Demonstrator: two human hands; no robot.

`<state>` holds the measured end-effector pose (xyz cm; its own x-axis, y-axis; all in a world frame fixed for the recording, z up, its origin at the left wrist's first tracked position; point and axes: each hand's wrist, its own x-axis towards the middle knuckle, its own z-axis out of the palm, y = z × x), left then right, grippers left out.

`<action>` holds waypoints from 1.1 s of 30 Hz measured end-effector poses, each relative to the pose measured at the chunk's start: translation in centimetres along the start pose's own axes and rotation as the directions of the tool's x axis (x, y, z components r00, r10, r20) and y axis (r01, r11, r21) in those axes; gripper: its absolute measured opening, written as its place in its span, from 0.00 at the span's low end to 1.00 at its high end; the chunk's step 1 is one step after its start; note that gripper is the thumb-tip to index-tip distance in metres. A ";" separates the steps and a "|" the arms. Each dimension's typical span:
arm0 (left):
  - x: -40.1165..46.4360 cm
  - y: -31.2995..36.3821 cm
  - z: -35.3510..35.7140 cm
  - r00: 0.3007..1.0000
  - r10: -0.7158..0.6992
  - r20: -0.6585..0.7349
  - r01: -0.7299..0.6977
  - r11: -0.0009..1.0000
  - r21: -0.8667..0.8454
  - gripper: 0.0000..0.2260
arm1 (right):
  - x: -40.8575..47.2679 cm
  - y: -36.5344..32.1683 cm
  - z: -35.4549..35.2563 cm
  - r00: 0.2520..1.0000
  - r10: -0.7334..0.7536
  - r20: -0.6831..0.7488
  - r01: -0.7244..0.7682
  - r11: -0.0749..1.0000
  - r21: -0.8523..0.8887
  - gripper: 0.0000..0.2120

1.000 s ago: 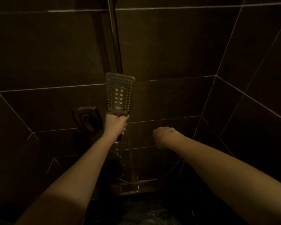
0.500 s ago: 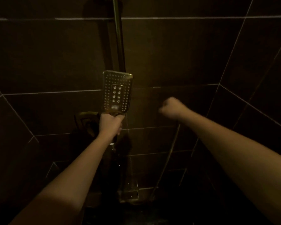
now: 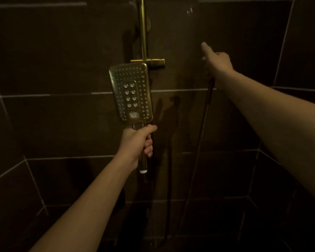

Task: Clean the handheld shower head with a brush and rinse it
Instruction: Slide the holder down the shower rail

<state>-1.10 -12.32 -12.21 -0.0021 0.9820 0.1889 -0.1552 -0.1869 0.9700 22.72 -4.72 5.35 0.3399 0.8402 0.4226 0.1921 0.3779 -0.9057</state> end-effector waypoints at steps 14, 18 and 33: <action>1.5 3.7 0.0 0.999 0.032 -0.017 -0.029 0.987 0.160 0.15 | 3.3 -0.9 10.7 0.960 -0.228 0.161 0.258 0.945 -0.199 0.16; 2.1 4.4 -1.3 0.999 0.032 -0.042 -0.027 0.994 0.103 0.15 | 4.9 -2.3 11.5 0.968 -0.193 0.157 0.218 0.963 -0.156 0.22; 6.3 7.3 -1.4 0.994 0.091 -0.054 -0.087 0.993 0.078 0.14 | 9.8 -2.8 9.5 0.992 -0.088 0.085 0.103 0.977 -0.186 0.24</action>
<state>-3.67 -7.41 -4.20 -0.0699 0.9610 0.2677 -0.0771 -0.2728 0.9590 16.73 6.14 11.67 0.2424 0.8335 0.4966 0.3942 0.3831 -0.8354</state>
